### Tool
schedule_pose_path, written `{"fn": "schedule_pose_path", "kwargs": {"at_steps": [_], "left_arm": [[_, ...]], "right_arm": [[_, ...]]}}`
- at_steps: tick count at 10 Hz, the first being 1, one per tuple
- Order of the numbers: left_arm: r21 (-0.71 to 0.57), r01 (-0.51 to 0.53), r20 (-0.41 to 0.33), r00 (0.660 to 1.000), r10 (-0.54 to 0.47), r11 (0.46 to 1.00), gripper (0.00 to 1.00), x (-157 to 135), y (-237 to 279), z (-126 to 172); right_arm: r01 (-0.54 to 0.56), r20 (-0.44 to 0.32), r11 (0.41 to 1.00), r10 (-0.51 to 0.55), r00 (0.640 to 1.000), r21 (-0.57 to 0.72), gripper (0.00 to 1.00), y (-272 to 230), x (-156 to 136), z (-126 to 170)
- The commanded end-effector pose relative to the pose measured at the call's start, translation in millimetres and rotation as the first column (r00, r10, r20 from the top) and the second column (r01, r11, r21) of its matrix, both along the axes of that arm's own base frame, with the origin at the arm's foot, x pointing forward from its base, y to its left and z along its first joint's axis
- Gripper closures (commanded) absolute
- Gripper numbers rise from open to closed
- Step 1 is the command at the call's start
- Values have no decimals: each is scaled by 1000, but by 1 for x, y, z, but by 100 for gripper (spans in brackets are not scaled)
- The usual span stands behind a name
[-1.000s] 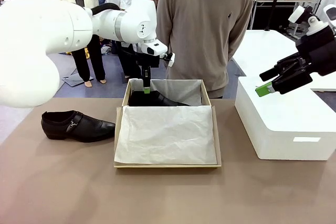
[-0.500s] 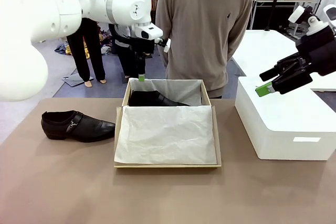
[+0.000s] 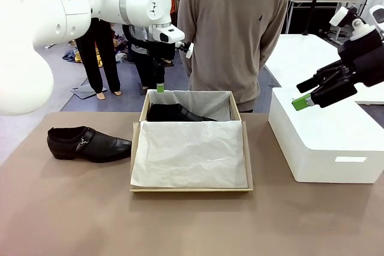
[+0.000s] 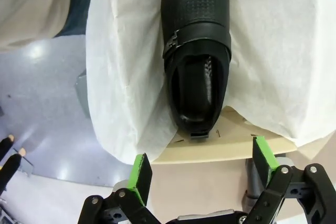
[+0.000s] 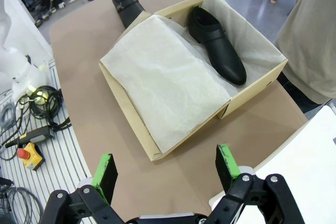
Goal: Pack the shoes into the box.
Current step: Place the other shoe of the Shoes into the Shoes Box.
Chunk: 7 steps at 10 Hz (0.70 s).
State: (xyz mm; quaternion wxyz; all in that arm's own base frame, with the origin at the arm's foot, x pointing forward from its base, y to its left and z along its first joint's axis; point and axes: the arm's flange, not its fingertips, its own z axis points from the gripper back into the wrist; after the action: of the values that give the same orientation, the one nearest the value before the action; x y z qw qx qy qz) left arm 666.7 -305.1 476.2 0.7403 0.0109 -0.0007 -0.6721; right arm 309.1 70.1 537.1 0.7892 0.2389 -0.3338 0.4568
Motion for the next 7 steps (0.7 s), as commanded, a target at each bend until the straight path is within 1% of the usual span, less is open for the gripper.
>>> {"fn": "schedule_pose_path", "kwargs": {"at_steps": [1, 7], "left_arm": [[0, -3, 10, 1000, 3, 1000, 0, 0, 2, 4], [0, -3, 10, 1000, 3, 1000, 0, 0, 2, 4]], "right_arm": [[-26, 15, 999, 26, 1000, 25, 0, 0, 4, 0], [-26, 15, 999, 26, 1000, 25, 0, 0, 4, 0]]}}
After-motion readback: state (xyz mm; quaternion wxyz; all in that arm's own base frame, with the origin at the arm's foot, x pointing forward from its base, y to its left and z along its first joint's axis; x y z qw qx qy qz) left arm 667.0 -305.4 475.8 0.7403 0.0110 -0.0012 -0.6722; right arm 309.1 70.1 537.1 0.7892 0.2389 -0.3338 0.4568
